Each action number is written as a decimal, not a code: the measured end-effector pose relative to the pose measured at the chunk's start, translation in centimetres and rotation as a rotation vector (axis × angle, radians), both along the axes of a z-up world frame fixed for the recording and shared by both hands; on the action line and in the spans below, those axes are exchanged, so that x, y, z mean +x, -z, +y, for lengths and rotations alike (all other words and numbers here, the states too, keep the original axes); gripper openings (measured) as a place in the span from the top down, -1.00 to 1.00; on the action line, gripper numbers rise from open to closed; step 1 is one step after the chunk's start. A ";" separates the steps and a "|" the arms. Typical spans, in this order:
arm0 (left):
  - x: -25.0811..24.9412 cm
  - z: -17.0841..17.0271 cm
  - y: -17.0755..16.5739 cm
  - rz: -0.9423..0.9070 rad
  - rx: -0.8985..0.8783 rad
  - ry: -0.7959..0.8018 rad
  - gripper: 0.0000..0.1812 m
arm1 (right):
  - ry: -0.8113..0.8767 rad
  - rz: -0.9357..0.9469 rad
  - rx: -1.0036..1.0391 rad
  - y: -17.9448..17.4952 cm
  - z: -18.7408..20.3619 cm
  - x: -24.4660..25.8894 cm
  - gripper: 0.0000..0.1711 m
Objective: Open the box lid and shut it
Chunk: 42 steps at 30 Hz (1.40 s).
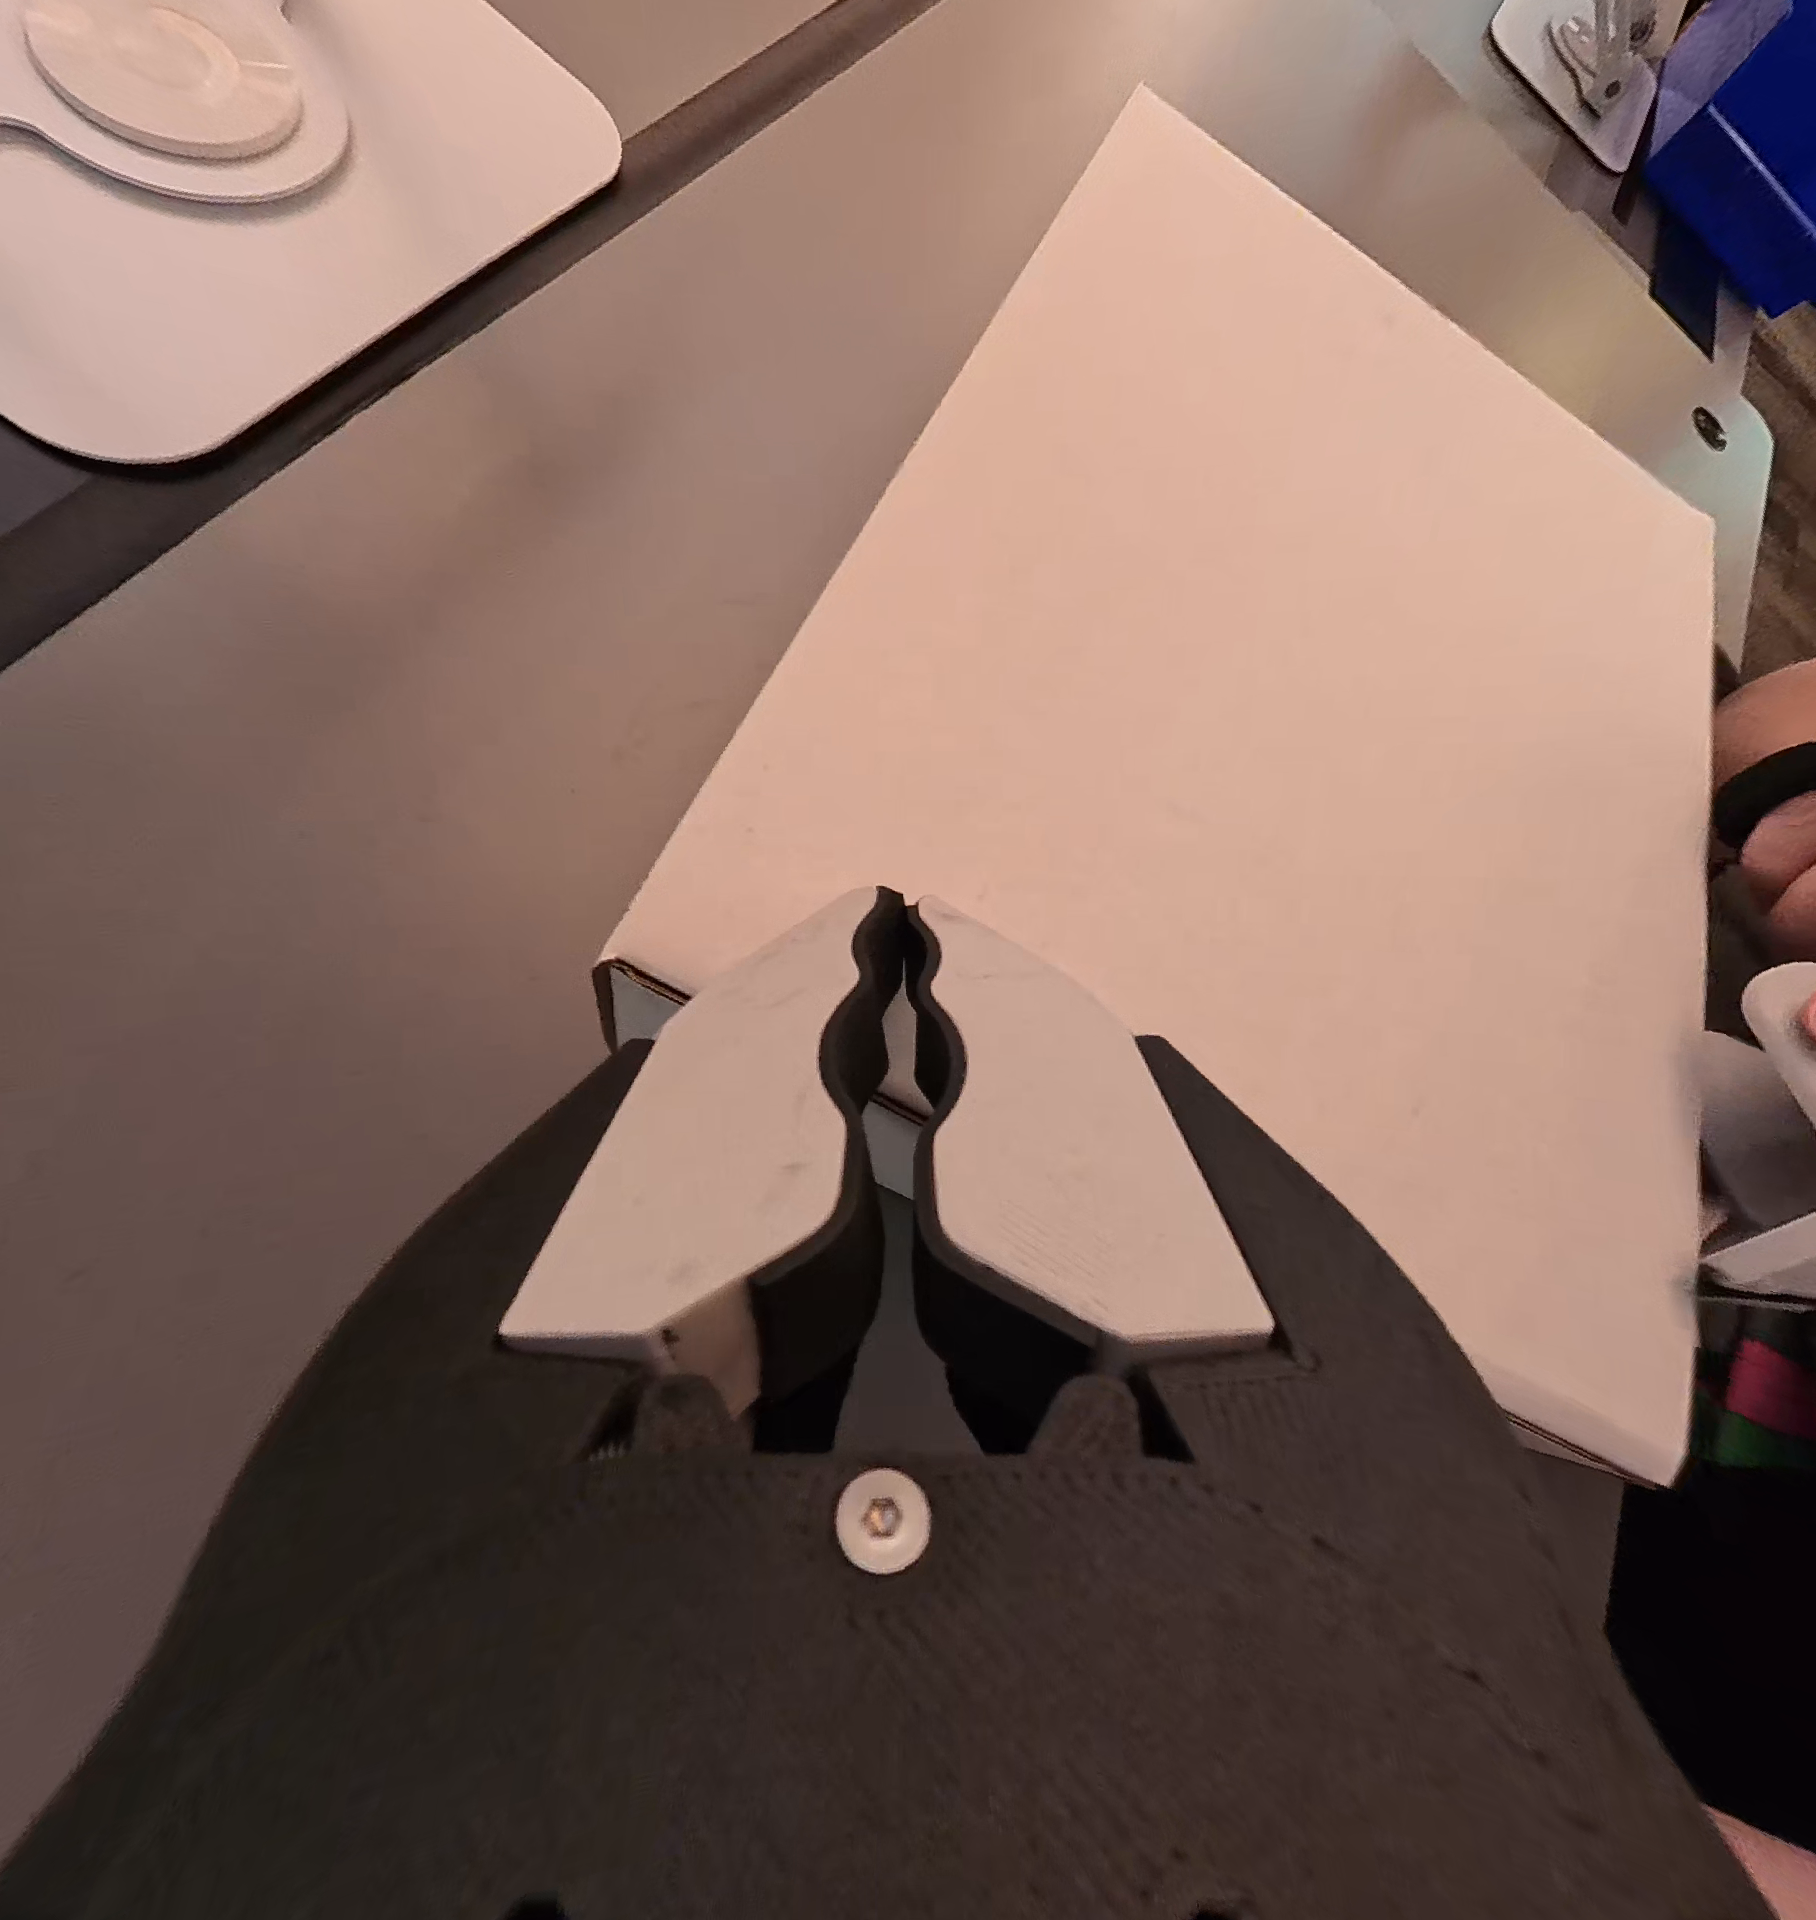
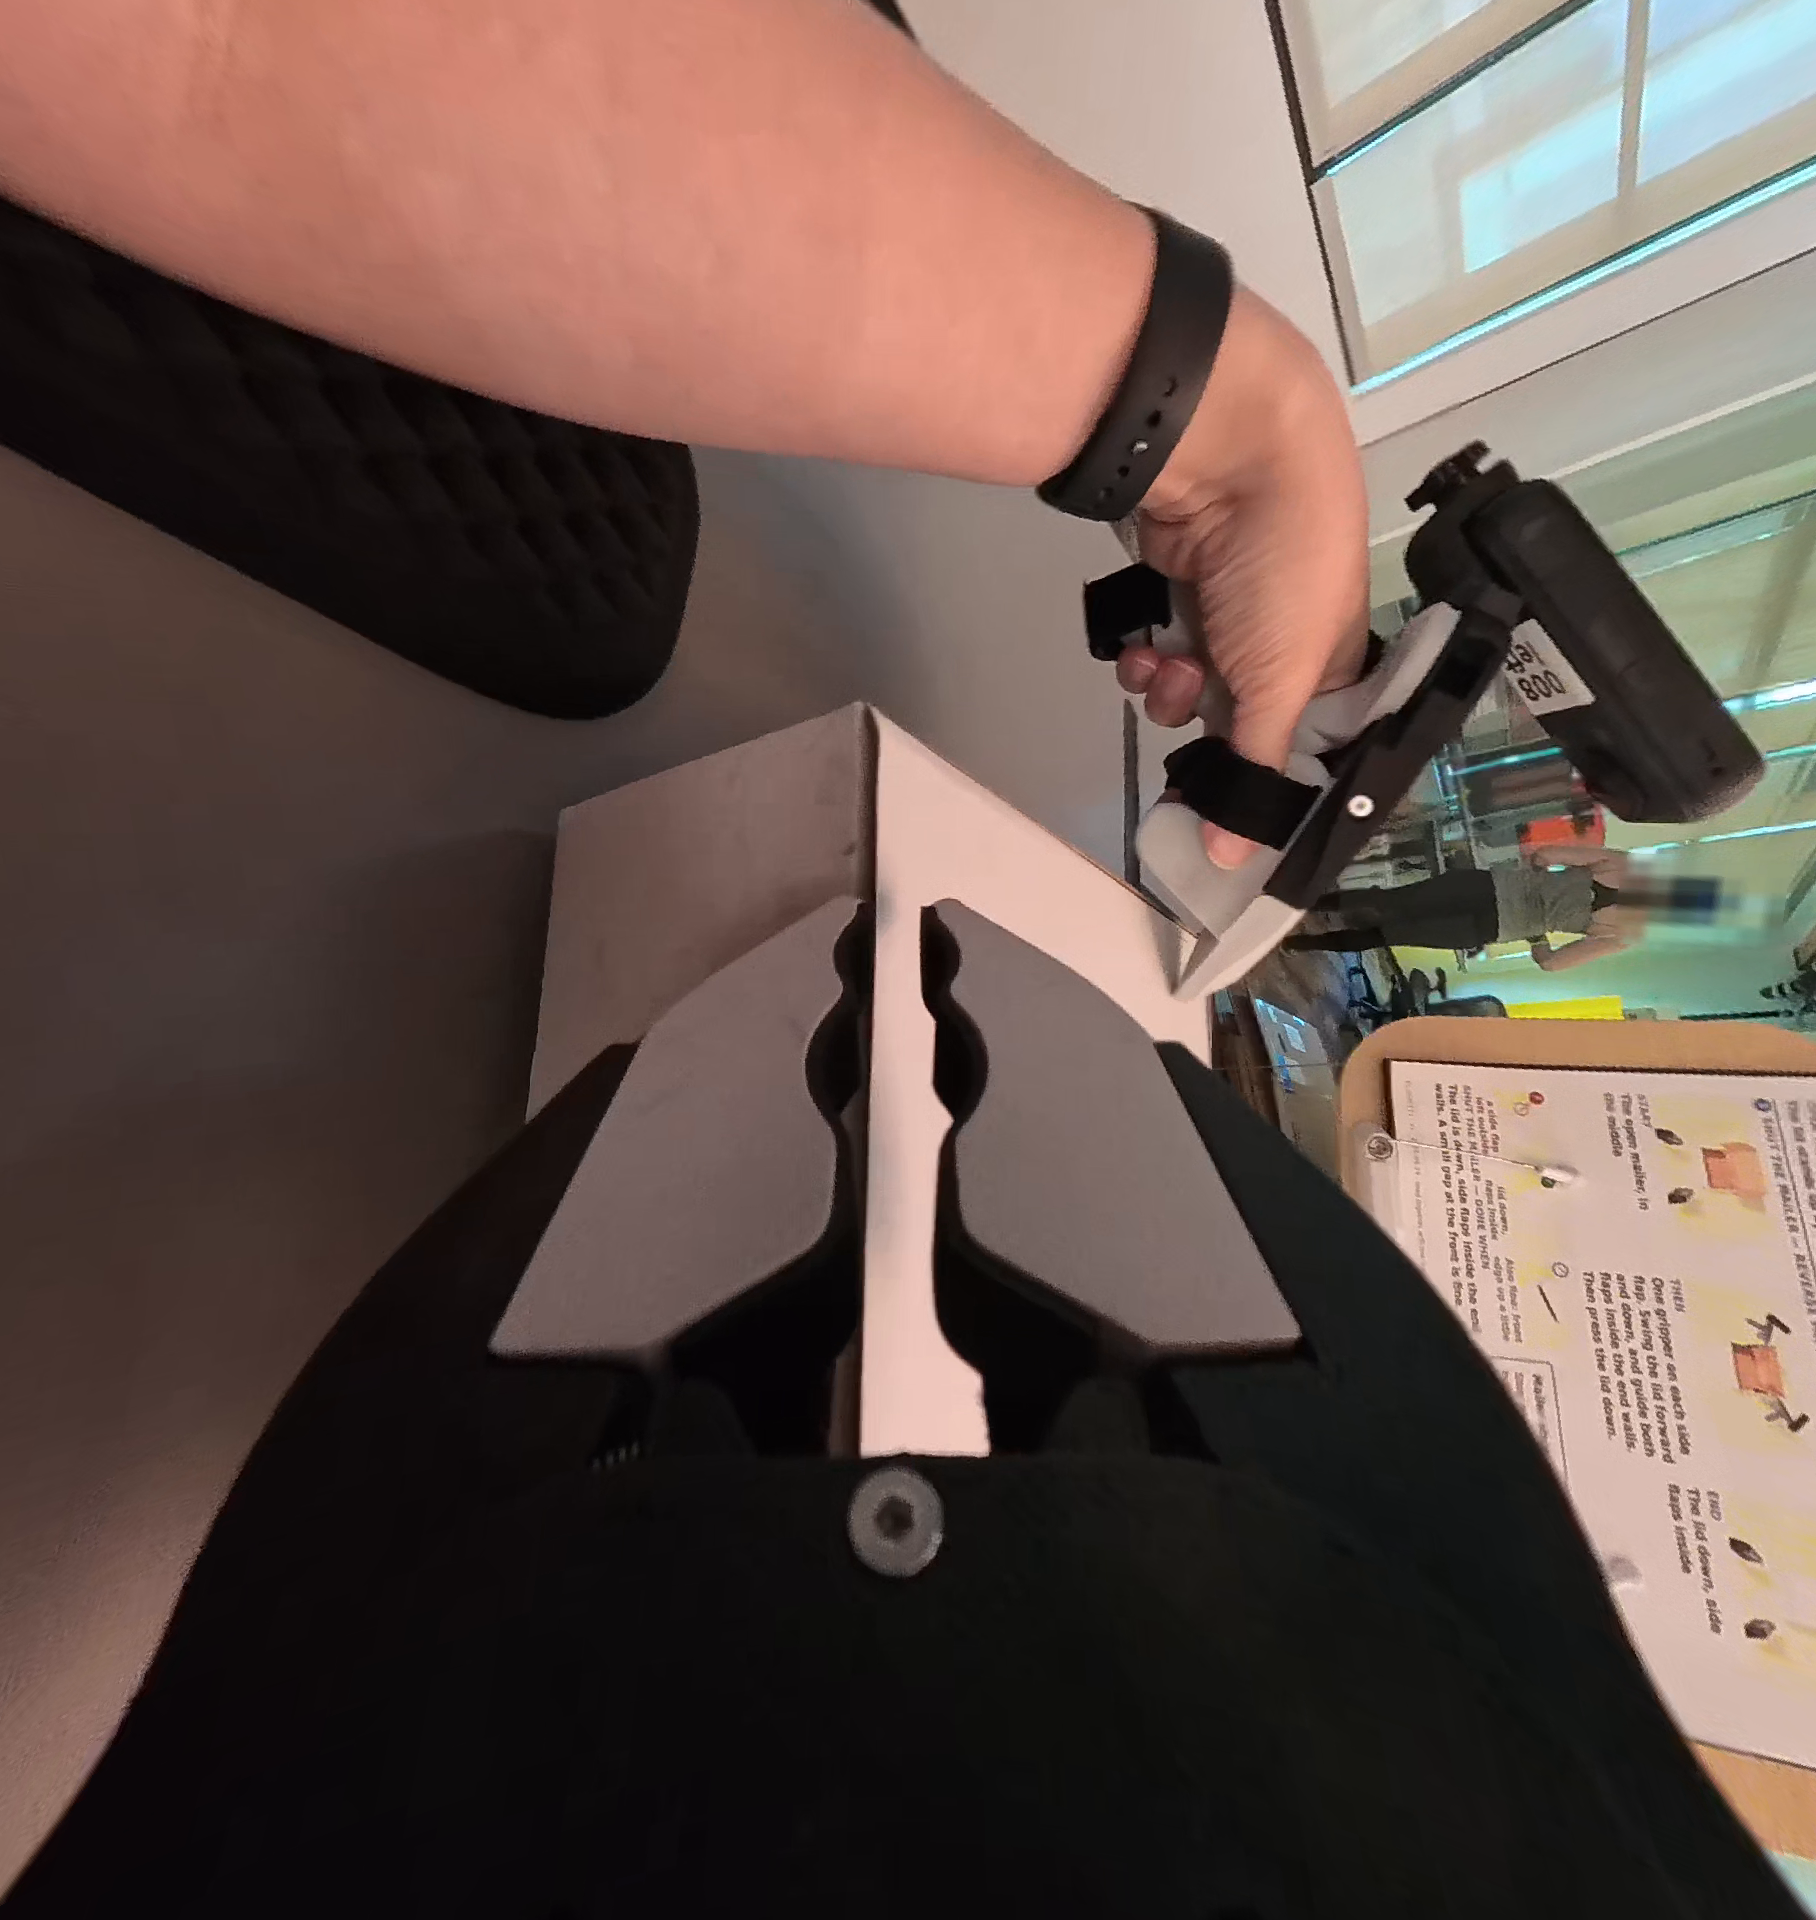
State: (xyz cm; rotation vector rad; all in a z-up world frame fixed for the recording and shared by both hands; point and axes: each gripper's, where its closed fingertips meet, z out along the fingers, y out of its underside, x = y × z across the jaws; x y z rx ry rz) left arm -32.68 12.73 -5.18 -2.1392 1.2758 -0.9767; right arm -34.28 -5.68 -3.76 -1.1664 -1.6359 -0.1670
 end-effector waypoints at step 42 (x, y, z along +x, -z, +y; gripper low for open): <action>1.4 -0.1 -0.6 -0.253 -0.458 -0.099 1.00 | 0.010 -0.090 0.226 0.2 1.2 0.1 0.98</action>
